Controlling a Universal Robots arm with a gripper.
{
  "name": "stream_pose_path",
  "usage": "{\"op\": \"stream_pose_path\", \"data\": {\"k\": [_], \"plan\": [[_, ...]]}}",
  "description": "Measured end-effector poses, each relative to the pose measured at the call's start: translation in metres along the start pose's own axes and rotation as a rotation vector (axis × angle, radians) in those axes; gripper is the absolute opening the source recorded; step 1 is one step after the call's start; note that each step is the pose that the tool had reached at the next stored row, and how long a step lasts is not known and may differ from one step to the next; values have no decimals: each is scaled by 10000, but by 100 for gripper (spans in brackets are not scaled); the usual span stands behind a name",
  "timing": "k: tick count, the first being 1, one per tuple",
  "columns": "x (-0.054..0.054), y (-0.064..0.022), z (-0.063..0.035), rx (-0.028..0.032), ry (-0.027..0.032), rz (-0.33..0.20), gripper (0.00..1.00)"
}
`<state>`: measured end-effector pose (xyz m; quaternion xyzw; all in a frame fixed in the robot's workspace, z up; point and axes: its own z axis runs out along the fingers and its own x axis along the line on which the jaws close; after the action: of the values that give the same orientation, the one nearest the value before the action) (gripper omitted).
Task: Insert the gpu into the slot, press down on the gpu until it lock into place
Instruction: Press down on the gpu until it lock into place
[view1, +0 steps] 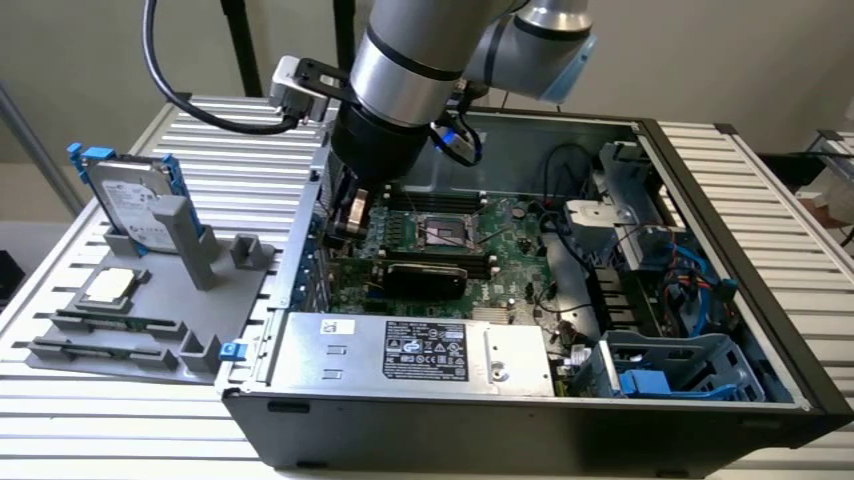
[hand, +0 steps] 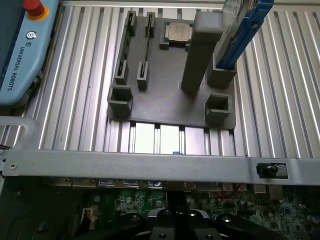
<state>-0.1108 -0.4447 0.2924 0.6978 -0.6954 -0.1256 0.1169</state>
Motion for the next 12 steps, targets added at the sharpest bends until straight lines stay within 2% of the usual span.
{"op": "stream_pose_path", "data": {"k": [6,12], "plan": [[-1,-7,-3,-1,-10,26,11],[0,-9,1,-1,21,61,11]]}}
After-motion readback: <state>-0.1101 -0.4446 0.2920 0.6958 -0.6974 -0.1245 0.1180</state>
